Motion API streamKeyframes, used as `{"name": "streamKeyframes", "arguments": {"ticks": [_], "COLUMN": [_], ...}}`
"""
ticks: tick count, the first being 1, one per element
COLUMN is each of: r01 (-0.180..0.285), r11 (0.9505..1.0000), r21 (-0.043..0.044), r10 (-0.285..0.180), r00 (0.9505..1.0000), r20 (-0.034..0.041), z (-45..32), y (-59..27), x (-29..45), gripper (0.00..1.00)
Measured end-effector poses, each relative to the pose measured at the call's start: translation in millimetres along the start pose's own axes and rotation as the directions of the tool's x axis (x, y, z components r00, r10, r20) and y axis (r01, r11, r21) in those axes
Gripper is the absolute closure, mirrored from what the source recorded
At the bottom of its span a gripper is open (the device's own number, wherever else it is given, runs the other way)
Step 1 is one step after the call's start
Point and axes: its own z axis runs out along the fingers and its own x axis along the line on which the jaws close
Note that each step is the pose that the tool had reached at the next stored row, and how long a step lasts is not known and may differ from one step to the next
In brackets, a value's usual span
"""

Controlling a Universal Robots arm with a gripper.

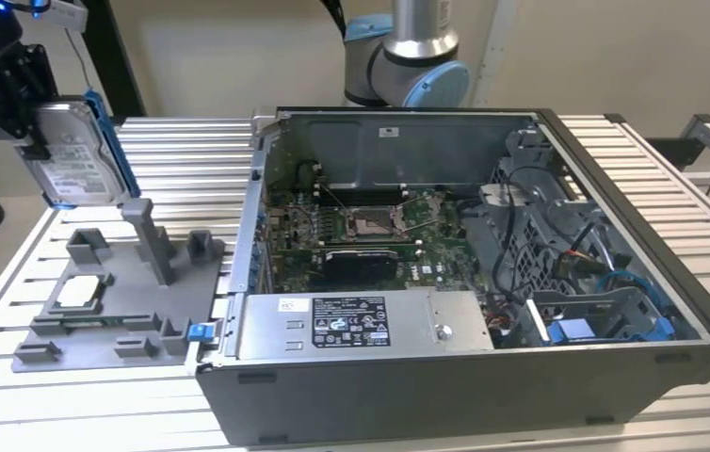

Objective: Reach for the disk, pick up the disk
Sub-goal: 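Pick up the disk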

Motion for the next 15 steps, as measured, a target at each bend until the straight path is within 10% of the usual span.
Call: {"name": "streamKeyframes", "arguments": {"ticks": [15], "r01": [0.000], "r11": [1.0000], "r21": [-0.0001], "r10": [0.000], "r00": [1.0000], "r20": [0.0000], "z": [-24.6], "y": [-0.2], "x": [-1.0], "gripper": [1.00]}}
